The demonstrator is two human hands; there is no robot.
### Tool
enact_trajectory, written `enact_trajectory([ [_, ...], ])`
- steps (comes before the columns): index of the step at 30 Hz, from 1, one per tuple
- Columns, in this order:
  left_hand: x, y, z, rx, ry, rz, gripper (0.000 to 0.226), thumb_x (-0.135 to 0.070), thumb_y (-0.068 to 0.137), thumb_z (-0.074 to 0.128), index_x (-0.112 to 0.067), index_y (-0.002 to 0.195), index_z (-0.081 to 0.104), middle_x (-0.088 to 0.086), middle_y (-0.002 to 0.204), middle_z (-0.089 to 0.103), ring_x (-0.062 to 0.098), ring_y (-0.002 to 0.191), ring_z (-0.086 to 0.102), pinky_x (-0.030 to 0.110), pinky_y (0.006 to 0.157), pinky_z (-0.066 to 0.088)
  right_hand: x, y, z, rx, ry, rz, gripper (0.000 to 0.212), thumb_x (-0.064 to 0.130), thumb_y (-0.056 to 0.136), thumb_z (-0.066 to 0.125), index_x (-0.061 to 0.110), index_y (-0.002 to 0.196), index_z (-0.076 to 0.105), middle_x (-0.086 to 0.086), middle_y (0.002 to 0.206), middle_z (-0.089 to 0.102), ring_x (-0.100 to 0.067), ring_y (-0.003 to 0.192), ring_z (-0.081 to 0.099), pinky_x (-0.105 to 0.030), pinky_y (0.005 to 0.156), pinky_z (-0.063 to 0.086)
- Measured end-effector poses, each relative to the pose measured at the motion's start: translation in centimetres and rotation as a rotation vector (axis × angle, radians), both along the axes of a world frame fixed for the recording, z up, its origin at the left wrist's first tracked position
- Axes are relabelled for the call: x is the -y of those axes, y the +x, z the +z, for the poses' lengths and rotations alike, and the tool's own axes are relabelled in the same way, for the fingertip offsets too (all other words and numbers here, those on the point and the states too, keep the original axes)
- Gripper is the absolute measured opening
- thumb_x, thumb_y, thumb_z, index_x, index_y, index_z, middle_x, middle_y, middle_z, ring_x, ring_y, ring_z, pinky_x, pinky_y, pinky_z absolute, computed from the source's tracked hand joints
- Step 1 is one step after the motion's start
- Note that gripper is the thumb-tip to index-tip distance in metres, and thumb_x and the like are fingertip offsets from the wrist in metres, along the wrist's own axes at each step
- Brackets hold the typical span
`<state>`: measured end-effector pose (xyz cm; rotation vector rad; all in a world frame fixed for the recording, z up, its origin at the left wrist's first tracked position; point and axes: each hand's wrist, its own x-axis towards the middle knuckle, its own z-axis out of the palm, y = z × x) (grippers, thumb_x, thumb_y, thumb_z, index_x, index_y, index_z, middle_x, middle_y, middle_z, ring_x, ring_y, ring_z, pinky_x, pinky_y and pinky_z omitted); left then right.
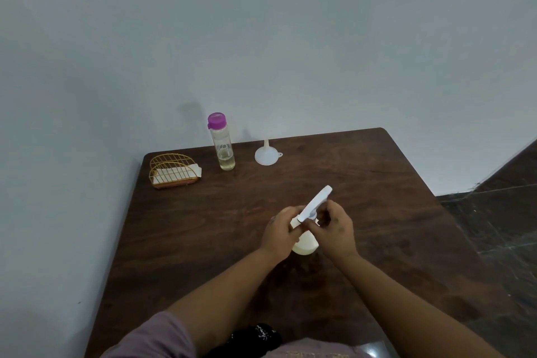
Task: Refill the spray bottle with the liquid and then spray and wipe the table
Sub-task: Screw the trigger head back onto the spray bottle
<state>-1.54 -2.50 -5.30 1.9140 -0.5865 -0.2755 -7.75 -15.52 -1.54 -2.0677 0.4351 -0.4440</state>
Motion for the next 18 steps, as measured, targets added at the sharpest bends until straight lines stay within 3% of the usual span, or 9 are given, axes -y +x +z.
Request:
enact_trajectory([
  [5,-0.1,0.0,0.2,-0.005,-0.010,-0.004,0.038,-0.021,0.082,0.059,-0.028,0.118,0.066,-0.012,0.107,0.066,0.004,0.081,0.062,0.026,0.068,0.052,-0.5,0.6,-0.6,-0.086,0.110,-0.069,0.036,0.024,0.068,0.084,0.015,0.081,0.052,0.002,0.079,0.061,-0.011,0.071,0.057,-0.018,0.060,0.042],
  [8,-0.3,-0.1,0.5,-0.023,-0.020,-0.019,0.037,-0.028,0.083,0.059,-0.028,0.118,0.066,-0.012,0.107,0.066,0.007,0.080,0.065,0.027,0.062,0.055,-0.1,-0.4,-1.7,-0.053,0.121,0.066,0.052,0.036,0.071,0.082,0.018,0.112,0.055,0.008,0.110,0.056,-0.006,0.098,0.056,-0.023,0.078,0.048],
  [10,-0.3,-0.1,0.3,-0.006,-0.018,-0.014,0.034,-0.031,0.087,0.061,-0.029,0.120,0.065,-0.012,0.109,0.066,0.005,0.079,0.064,0.026,0.063,0.054,-0.3,-1.2,-2.5,-0.031,0.056,0.120,0.050,0.037,0.082,0.072,0.020,0.125,0.054,0.009,0.122,0.054,-0.009,0.111,0.054,-0.026,0.085,0.050],
  [13,-0.1,-0.3,0.1,0.020,0.022,-0.001,0.029,-0.037,0.091,0.061,-0.033,0.119,0.065,-0.014,0.110,0.067,-0.001,0.078,0.061,0.021,0.069,0.049,-0.5,-1.5,-2.3,0.024,0.071,0.036,0.029,0.022,0.088,0.067,0.018,0.116,0.062,0.008,0.114,0.062,-0.010,0.105,0.059,-0.016,0.078,0.047],
  [15,-0.1,-0.4,0.1,0.012,0.041,0.026,0.027,-0.038,0.092,0.061,-0.029,0.117,0.066,-0.014,0.105,0.066,0.001,0.073,0.060,0.023,0.069,0.047,-0.5,-1.3,-1.7,0.070,0.048,0.019,0.019,0.020,0.084,0.072,0.025,0.099,0.062,0.013,0.100,0.063,-0.007,0.093,0.061,-0.019,0.074,0.047],
  [18,-0.1,-0.4,0.0,0.025,0.072,0.047,0.026,-0.033,0.092,0.062,-0.022,0.115,0.067,-0.008,0.103,0.067,0.004,0.078,0.058,0.025,0.072,0.045,-0.9,-1.0,-1.5,0.098,0.073,-0.016,0.023,0.019,0.080,0.077,0.027,0.085,0.056,0.011,0.088,0.061,-0.006,0.085,0.059,-0.018,0.070,0.046],
])
